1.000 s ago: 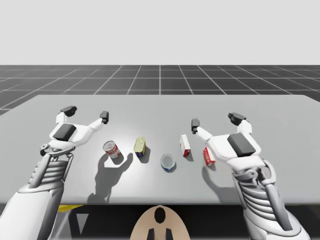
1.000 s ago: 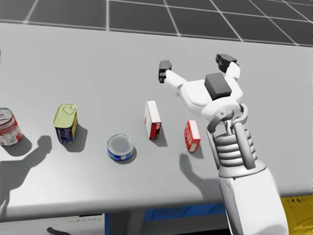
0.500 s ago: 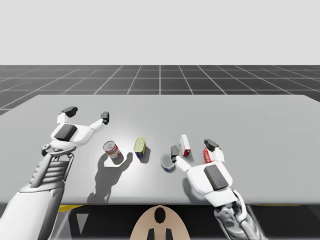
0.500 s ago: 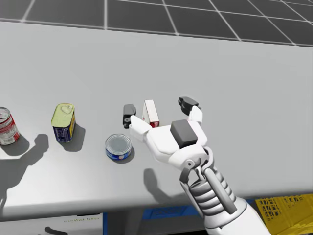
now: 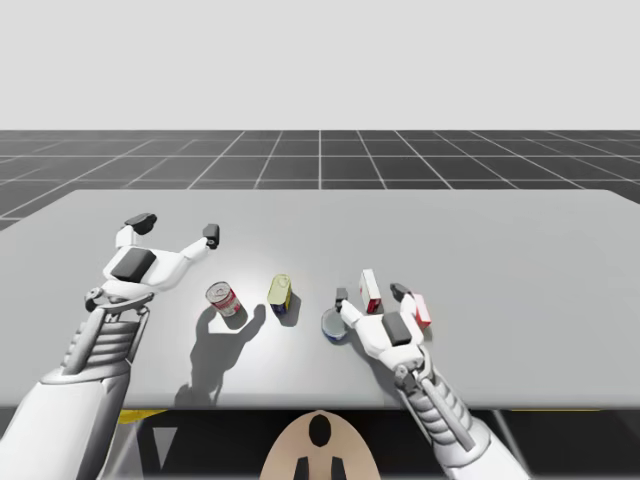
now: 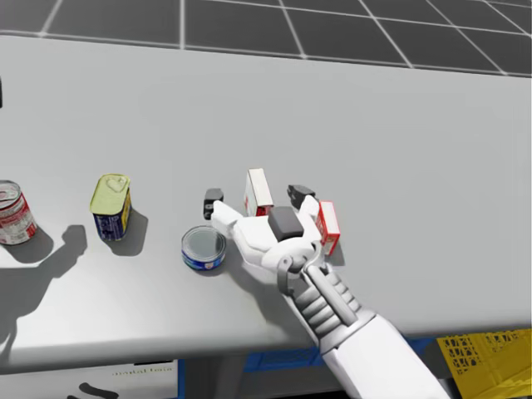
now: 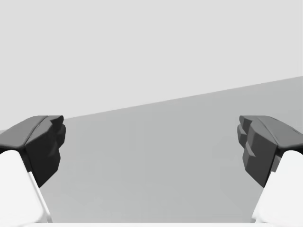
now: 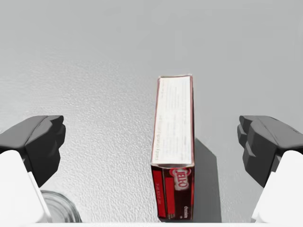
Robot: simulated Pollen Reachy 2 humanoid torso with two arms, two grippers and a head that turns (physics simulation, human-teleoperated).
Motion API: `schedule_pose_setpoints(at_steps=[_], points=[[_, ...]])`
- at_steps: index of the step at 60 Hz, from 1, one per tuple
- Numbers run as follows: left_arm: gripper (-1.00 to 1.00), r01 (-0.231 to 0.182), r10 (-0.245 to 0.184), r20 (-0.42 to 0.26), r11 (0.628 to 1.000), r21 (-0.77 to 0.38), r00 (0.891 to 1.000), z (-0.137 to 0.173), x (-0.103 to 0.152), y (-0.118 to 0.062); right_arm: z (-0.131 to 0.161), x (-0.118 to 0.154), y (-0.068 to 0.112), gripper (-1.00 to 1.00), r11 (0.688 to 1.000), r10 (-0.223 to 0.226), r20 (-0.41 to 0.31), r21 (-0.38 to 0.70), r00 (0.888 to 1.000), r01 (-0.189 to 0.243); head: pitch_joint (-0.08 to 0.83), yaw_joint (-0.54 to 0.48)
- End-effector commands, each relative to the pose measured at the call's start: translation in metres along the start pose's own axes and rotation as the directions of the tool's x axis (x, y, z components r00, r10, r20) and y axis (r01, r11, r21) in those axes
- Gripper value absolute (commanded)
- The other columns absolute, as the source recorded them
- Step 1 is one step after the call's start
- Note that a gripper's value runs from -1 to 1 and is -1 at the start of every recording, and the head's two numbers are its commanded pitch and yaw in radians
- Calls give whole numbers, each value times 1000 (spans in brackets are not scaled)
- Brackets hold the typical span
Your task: Lift the pudding box off the table.
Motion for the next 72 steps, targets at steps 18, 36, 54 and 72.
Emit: schedule_pose_setpoints(at_steps=[18,36,54,72], points=[[-1000,0,0,3,1000,2,1000,-1,0,0,-31,-13,22,-566,997,-72,-98,6,993,73,658,-211],[-1000,4,-4,4,1000,3,1000,-1,0,0,-27,-15,23,1000,998,-65,-120,10,991,67,625,-205],[-1000,2,-2,3,1000,11,1000,0,0,1,-26,-17,23,992,998,-64,-111,11,992,66,430,-199],[-1000,1,-1,3,1000,14,1000,1,1,1,-19,-6,23,1000,997,-73,-95,31,993,76,337,-200]])
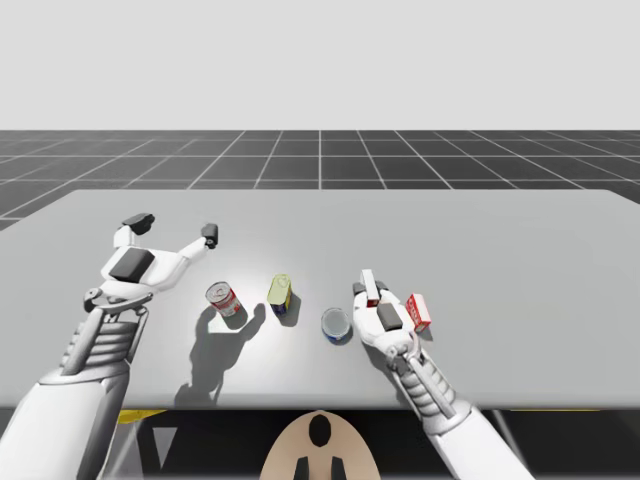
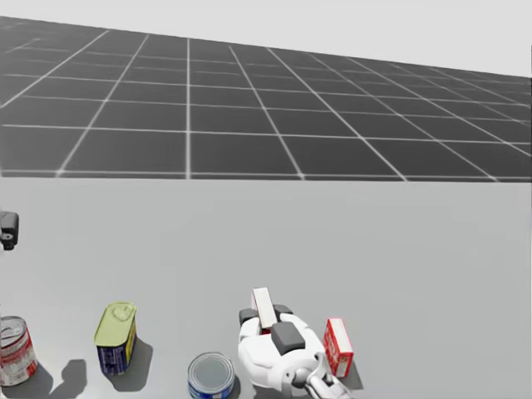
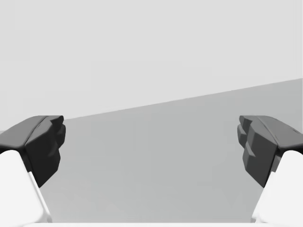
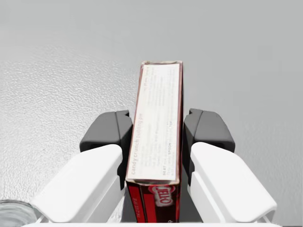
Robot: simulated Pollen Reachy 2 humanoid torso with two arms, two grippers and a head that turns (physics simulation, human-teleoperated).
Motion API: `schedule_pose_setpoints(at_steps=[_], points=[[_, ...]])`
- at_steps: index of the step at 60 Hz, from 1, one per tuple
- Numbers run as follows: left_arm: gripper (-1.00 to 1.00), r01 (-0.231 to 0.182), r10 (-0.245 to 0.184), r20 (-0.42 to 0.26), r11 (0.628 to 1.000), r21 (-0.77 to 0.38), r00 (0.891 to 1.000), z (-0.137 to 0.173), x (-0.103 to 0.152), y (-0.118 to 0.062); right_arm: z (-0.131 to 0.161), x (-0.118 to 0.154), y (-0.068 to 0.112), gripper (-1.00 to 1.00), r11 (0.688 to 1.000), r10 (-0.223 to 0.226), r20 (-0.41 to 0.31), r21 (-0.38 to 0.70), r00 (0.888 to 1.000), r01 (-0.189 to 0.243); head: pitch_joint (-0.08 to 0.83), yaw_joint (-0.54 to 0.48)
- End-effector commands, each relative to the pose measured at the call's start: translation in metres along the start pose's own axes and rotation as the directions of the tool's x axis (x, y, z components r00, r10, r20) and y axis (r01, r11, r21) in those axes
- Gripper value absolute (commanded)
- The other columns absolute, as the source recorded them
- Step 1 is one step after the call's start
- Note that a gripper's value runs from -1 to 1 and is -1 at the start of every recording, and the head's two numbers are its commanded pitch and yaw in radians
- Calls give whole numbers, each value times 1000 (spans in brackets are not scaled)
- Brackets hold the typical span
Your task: Lift the pudding box off the table.
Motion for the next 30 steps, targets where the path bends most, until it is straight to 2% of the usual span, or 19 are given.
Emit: schedule_pose_setpoints(at_steps=[1,10,11,18,19,25,30], points=[[-1000,-1,1,0,1000,2,1000,0,0,0,10,5,27,998,994,-86,-11,65,996,87,337,-200],[-1000,1,-1,0,1000,3,1000,0,0,0,28,51,27,1000,994,-74,89,84,993,67,334,-200],[-1000,1,-1,0,1000,4,1000,0,0,1,32,63,27,1000,994,-71,116,88,991,61,334,-202],[-1000,0,0,-1,1000,7,1000,0,1,1,48,101,26,1000,995,-58,199,94,978,40,334,-206],[-1000,0,0,-1,1000,7,1000,0,1,1,53,113,25,1000,995,-53,229,96,972,32,334,-206],[-1000,0,0,-2,1000,7,1000,-1,0,1,66,145,22,1000,996,-46,305,92,951,19,335,-211],[-1000,0,0,-2,1000,9,1000,-1,1,0,82,173,20,1000,995,-41,376,95,926,6,336,-215]])
